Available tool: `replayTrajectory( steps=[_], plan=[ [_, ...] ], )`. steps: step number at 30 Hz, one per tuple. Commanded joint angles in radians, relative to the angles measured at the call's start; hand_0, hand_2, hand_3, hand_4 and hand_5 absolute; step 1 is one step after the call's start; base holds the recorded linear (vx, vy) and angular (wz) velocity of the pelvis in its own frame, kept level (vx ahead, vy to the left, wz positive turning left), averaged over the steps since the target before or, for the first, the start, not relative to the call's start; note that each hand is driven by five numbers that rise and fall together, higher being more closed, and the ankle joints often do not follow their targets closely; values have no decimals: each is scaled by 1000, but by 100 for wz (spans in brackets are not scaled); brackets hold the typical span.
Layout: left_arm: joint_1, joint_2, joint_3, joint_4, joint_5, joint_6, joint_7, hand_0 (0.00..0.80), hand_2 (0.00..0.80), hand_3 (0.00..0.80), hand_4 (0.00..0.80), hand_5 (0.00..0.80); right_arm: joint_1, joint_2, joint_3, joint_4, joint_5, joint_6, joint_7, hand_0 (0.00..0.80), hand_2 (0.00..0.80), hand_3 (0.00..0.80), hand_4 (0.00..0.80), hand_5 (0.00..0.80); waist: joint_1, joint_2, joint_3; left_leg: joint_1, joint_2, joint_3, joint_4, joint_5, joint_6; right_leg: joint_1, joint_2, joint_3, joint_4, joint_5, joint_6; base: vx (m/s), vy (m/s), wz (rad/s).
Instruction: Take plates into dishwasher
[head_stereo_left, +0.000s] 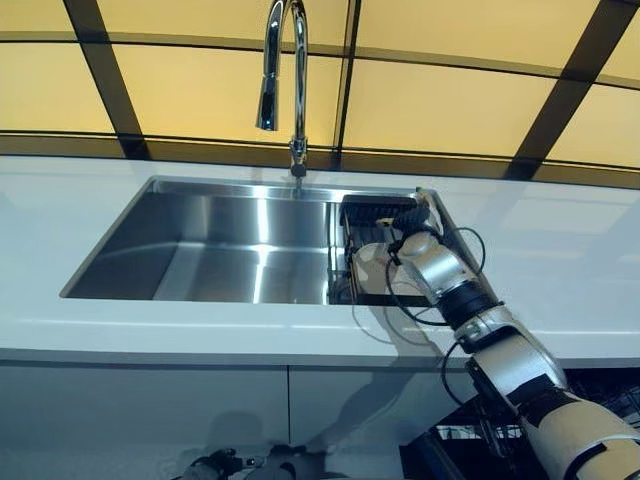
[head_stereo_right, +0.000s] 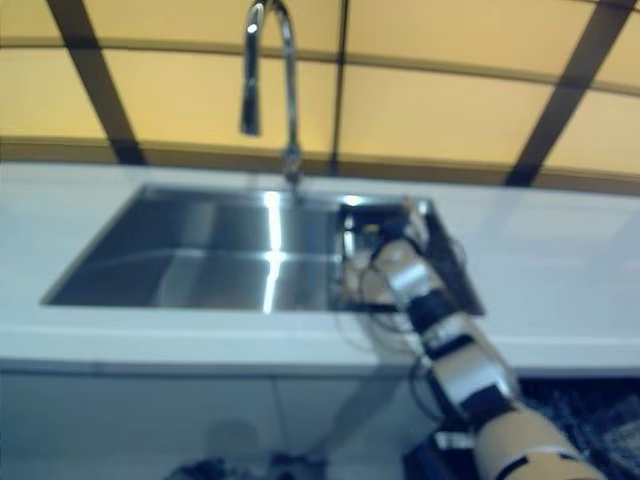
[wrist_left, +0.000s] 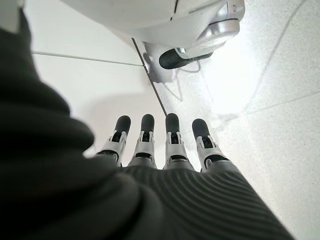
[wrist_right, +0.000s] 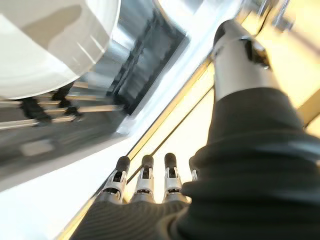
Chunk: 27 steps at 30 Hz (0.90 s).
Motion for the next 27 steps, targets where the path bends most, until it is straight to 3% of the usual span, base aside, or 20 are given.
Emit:
replayTrajectory(
  steps=[1, 3, 4, 7, 9, 14, 18, 27],
  plan=[
    [-23, 32, -18, 2, 63, 6, -20, 0, 0, 0, 0, 0, -139, -151, 28, -9, -126, -39, 152, 0, 0, 0, 0, 0, 35, 3, -13, 93, -18, -2, -64, -99, 46, -98, -77, 40, 105, 216, 59, 0, 0, 0],
    [-21, 44, -9, 0, 69, 6, -25, 0, 0, 0, 0, 0, -162, -210, 37, 19, -197, -84, 225, 0, 0, 0, 0, 0, 34, -3, -12, 91, -14, 3, -64, -97, 44, -102, -77, 38, 108, 217, 62, 0, 0, 0],
    [-14, 51, -4, -2, 73, 3, -28, 0, 0, 0, 0, 0, -169, -239, 43, 31, -247, -141, 262, 0, 0, 0, 0, 0, 35, -5, -12, 90, -13, 5, -64, -96, 42, -103, -77, 36, 107, 219, 64, 0, 0, 0],
    [0, 69, 6, -6, 92, -1, -37, 0, 0, 0, 0, 0, -197, -316, 76, 36, -247, -262, 308, 0, 0, 0, 0, 0, 36, -13, -9, 87, -8, 13, -64, -91, 37, -106, -81, 26, 101, 227, 71, 30, -27, -6],
    [19, 77, 11, -7, 108, -9, -39, 0, 0, 0, 0, 0, -197, -360, 83, 20, -245, -302, 358, 0, 0, 0, 0, 0, 34, -16, -7, 86, -4, 23, -64, -91, 35, -106, -82, 20, 95, 227, 73, 46, -36, -5],
    [44, 101, 17, -23, 126, -11, -50, 0, 0, 0, 0, 0, -197, -428, 120, 6, -169, -289, 537, 0, 0, 0, 0, 0, 26, -26, -1, 82, 10, 42, -64, -89, 23, -95, -69, 16, 60, 220, 74, 46, -58, -4],
    [46, 110, 14, -24, 125, -16, -53, 0, 0, 0, 0, 0, -218, -456, 138, 42, -157, -334, 636, 0, 0, 0, 0, 0, 18, -38, 9, 76, 25, 68, -64, -86, 8, -74, -42, 18, 2, 207, 71, 42, -86, -13],
    [1, 125, -24, -81, 108, -29, -50, 0, 0, 0, 0, 0, -246, -440, 179, 78, -132, -364, 731, 0, 0, 0, 0, 0, 21, -54, 85, 7, 67, 85, -64, -47, -18, -93, 25, 36, -63, 151, 58, -32, -100, -22]
  ],
)
